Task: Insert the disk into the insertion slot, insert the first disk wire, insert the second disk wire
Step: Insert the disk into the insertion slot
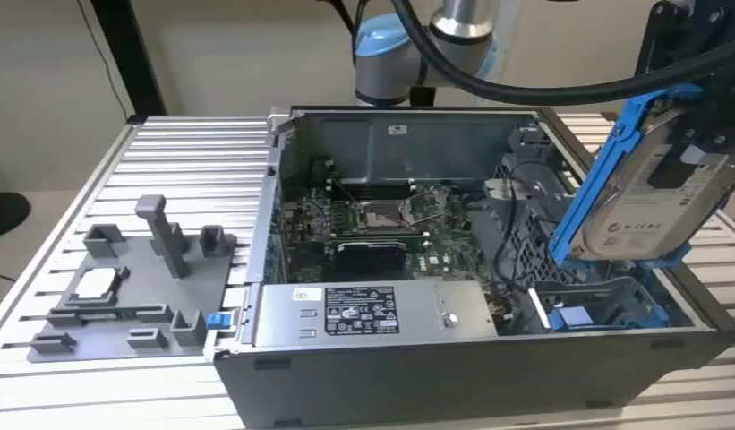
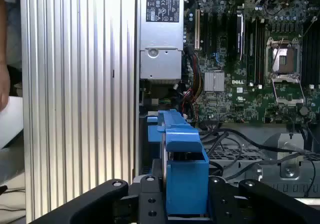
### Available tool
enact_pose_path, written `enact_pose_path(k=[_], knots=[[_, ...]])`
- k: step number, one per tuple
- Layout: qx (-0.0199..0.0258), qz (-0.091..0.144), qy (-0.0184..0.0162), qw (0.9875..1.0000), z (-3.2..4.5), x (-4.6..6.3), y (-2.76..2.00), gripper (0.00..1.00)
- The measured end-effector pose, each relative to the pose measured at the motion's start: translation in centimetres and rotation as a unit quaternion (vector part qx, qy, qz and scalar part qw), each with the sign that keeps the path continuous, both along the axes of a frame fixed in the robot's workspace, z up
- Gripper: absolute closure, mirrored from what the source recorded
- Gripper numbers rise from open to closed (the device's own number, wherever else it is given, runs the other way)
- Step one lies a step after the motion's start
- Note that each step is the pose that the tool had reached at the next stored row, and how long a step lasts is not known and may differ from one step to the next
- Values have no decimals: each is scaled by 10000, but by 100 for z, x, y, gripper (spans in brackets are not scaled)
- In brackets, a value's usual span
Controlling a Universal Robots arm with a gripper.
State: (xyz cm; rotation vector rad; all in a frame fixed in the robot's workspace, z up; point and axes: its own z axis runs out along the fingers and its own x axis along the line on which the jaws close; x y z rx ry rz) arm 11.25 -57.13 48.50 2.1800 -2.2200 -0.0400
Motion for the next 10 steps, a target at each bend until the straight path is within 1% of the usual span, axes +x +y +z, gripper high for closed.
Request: enact_pose_path(k=[5, 10], knots=[[-1, 0, 0, 10000, 1, 0, -1, 100], [0, 0, 0, 10000, -3, 0, -23, 100]])
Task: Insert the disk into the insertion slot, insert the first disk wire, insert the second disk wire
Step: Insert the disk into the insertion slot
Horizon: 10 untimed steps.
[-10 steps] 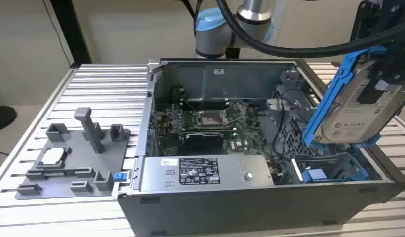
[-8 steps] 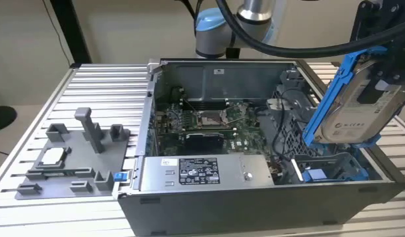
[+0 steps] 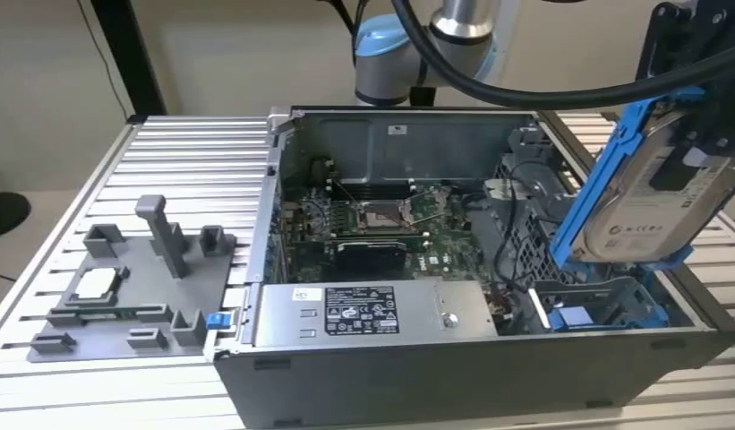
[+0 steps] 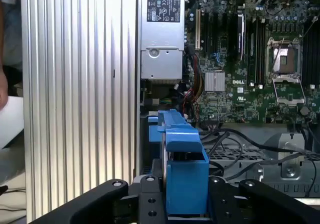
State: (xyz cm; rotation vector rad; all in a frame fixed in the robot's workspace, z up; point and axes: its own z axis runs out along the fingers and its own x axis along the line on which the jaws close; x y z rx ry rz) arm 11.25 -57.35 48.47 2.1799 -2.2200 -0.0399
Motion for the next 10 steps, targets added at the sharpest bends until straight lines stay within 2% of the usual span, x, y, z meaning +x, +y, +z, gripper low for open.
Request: enact_pose_path(k=[10], knots=[[0, 0, 0, 10000, -19, 1, -39, 100]])
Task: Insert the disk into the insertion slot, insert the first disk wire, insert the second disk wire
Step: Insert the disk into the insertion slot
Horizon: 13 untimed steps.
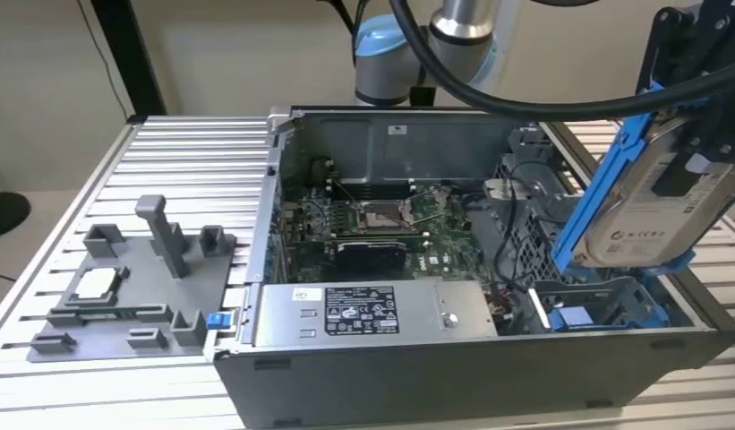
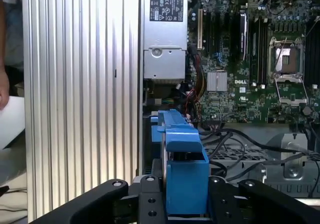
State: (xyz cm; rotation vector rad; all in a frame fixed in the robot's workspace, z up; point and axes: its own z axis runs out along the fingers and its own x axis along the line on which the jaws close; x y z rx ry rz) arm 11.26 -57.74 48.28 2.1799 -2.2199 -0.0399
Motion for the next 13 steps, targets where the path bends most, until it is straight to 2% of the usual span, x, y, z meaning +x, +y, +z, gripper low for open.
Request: enact_pose_path(k=[6, 13], knots=[[0, 0, 0, 10000, -35, 0, -10, 100], [1, 0, 0, 10000, -121, 4, -10, 100]])
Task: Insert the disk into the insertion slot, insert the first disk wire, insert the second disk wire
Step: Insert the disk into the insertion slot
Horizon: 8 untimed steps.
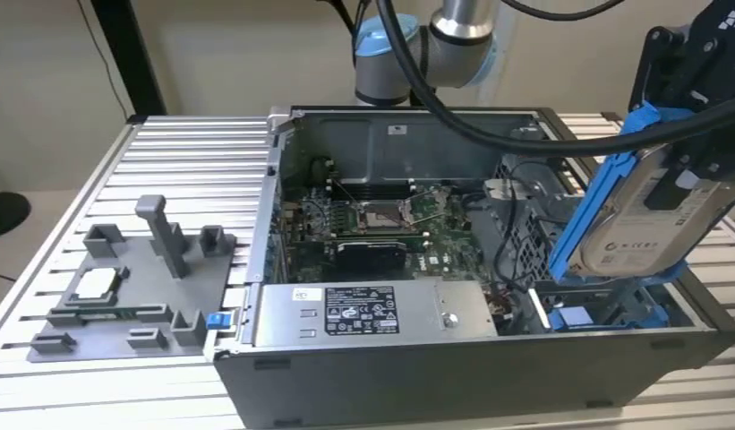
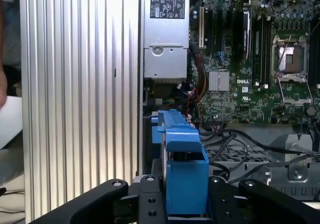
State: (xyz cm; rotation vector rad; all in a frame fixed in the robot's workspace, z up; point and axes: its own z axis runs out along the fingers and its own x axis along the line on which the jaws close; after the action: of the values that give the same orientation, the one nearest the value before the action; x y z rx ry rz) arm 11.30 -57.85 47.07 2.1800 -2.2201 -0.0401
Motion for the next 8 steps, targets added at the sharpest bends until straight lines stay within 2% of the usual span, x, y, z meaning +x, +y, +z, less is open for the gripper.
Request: enact_pose_path(k=[8], knots=[[0, -9, 0, 10000, -99, 22, 0, 100]])
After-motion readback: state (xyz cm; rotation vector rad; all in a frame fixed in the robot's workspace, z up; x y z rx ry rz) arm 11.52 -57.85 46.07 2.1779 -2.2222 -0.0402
